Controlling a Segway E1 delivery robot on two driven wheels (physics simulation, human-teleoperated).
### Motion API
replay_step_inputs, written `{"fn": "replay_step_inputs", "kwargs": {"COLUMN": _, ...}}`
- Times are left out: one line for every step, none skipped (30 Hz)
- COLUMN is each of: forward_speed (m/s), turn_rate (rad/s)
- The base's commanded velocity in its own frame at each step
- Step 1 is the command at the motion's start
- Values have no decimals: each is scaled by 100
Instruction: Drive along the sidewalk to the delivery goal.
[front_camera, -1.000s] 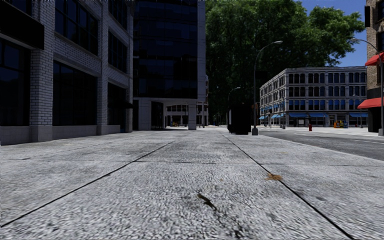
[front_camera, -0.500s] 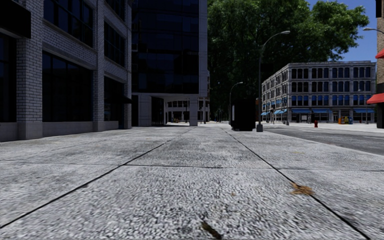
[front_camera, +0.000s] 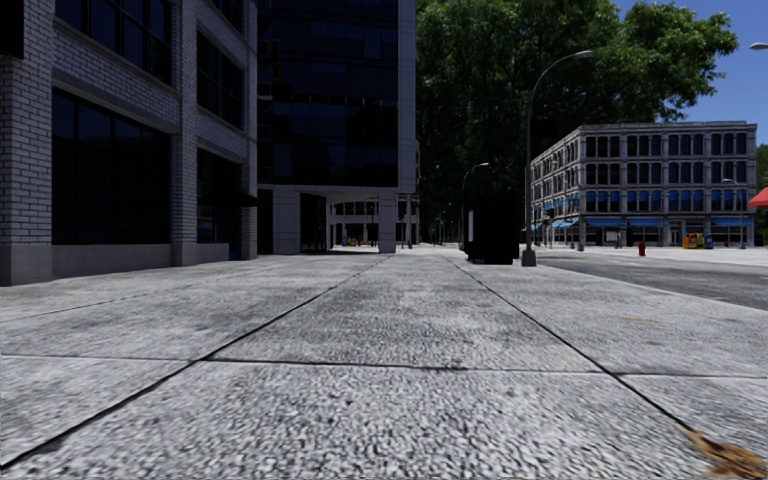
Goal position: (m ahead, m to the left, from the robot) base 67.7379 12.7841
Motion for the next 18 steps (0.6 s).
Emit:
{"fn": "replay_step_inputs", "kwargs": {"forward_speed": 200, "turn_rate": 0}}
{"fn": "replay_step_inputs", "kwargs": {"forward_speed": 200, "turn_rate": 6}}
{"fn": "replay_step_inputs", "kwargs": {"forward_speed": 200, "turn_rate": 15}}
{"fn": "replay_step_inputs", "kwargs": {"forward_speed": 200, "turn_rate": 18}}
{"fn": "replay_step_inputs", "kwargs": {"forward_speed": 200, "turn_rate": 18}}
{"fn": "replay_step_inputs", "kwargs": {"forward_speed": 200, "turn_rate": 19}}
{"fn": "replay_step_inputs", "kwargs": {"forward_speed": 200, "turn_rate": 19}}
{"fn": "replay_step_inputs", "kwargs": {"forward_speed": 200, "turn_rate": 19}}
{"fn": "replay_step_inputs", "kwargs": {"forward_speed": 200, "turn_rate": 19}}
{"fn": "replay_step_inputs", "kwargs": {"forward_speed": 200, "turn_rate": 20}}
{"fn": "replay_step_inputs", "kwargs": {"forward_speed": 200, "turn_rate": 22}}
{"fn": "replay_step_inputs", "kwargs": {"forward_speed": 200, "turn_rate": 23}}
{"fn": "replay_step_inputs", "kwargs": {"forward_speed": 200, "turn_rate": 23}}
{"fn": "replay_step_inputs", "kwargs": {"forward_speed": 200, "turn_rate": 24}}
{"fn": "replay_step_inputs", "kwargs": {"forward_speed": 200, "turn_rate": 24}}
{"fn": "replay_step_inputs", "kwargs": {"forward_speed": 200, "turn_rate": 24}}
{"fn": "replay_step_inputs", "kwargs": {"forward_speed": 200, "turn_rate": 25}}
{"fn": "replay_step_inputs", "kwargs": {"forward_speed": 200, "turn_rate": 26}}
